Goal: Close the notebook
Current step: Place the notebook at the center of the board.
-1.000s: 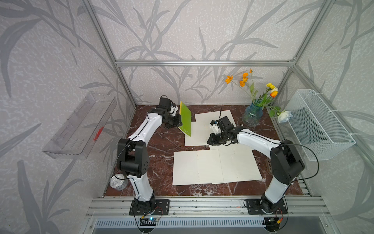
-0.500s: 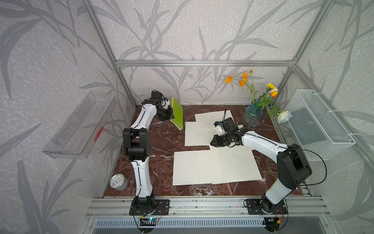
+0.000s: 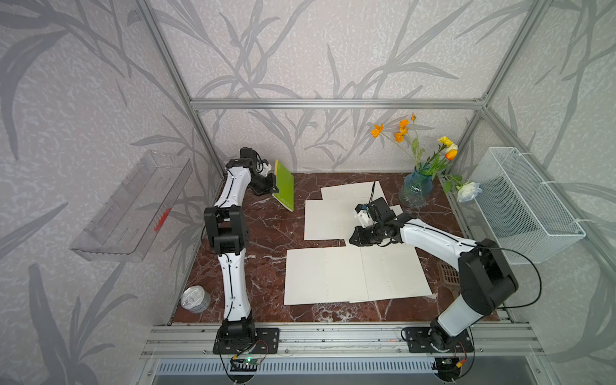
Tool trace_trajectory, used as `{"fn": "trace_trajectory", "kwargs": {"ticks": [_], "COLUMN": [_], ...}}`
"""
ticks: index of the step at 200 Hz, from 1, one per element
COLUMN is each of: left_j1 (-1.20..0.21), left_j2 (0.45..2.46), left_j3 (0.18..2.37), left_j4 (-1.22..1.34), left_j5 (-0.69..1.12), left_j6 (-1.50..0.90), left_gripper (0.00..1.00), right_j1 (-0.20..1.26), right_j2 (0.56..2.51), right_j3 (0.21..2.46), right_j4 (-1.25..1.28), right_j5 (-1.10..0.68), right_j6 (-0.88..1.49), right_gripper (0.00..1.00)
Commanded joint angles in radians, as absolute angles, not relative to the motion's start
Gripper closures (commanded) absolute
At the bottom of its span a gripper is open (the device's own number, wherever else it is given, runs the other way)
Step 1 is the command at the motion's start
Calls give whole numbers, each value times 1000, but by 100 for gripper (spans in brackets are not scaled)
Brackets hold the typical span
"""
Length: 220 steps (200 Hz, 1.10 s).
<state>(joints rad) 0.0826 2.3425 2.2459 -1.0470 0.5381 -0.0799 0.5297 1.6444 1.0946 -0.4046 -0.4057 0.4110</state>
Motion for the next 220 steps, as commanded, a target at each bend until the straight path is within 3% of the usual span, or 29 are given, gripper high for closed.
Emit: {"fn": "trace_trajectory", "kwargs": {"ticks": [1, 138, 194, 220], "left_j1": [97, 191, 217, 218], "left_j2": [2357, 2393, 2435, 2439], "left_j3": [2306, 2321, 2338, 2336], "left_j4": [-1140, -1212, -1205, -1199], "left_j5": [491, 182, 72, 4], "left_j6": [-14, 22, -16, -29], "left_gripper": [100, 100, 72, 69], "right_j1": [525, 518, 519, 519], "right_j2": [1600, 1572, 1587, 1596], "right_j3": [1085, 1064, 1071, 1076], "right_j4": [-390, -413, -422, -420], "right_j5": [-414, -399, -399, -403], "right_j6": [411, 408, 411, 413], "right_gripper": [85, 85, 84, 84]}}
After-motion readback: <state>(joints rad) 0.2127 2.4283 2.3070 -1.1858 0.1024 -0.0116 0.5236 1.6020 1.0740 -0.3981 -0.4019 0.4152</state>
